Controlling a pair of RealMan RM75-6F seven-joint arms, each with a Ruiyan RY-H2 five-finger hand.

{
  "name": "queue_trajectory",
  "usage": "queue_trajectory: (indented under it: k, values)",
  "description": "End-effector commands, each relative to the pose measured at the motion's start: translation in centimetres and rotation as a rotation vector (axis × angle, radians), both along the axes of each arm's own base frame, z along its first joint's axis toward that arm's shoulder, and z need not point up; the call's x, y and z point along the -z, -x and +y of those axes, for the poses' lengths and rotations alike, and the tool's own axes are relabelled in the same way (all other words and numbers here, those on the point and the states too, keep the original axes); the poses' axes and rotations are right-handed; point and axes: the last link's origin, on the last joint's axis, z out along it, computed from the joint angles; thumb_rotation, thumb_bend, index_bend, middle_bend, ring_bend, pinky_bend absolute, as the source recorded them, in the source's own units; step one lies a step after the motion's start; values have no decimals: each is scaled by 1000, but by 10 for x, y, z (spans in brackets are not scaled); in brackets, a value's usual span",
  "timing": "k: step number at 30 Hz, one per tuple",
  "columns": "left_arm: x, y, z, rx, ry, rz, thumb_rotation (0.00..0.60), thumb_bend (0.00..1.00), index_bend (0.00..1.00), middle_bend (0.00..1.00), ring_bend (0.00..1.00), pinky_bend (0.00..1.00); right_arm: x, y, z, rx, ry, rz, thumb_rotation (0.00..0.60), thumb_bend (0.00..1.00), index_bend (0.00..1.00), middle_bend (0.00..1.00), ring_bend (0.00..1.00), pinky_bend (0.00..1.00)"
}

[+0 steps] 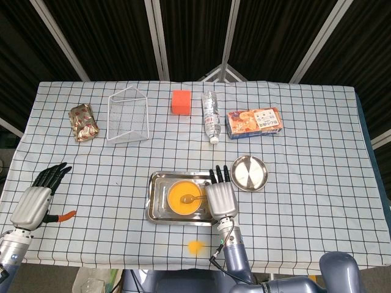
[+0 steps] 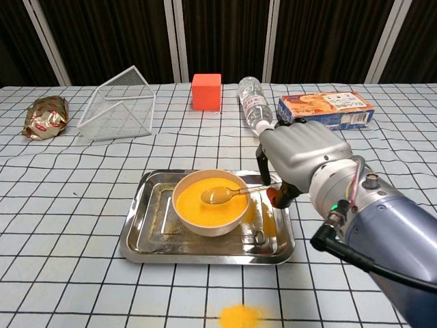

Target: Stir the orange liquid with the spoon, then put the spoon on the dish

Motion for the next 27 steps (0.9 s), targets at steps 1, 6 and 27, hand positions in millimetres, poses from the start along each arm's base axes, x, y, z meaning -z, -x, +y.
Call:
queue_trajectory:
  k: [1, 6, 27]
  values:
    - [0, 1, 0, -11, 2, -1, 600, 0, 0, 0, 0, 20, 1, 0, 0, 0, 1, 5, 600, 525, 497, 160, 0, 0]
    - [-1, 1, 0, -15, 1, -4, 600, 0, 0, 0, 0, 20, 4, 0, 1, 11, -1, 9, 600, 525, 459, 160, 0, 0]
    - [-2, 0, 0, 1, -2, 3, 600, 0, 0, 0, 0, 20, -28, 10, 24, -55, 3, 54, 600, 394, 308, 140, 0, 0]
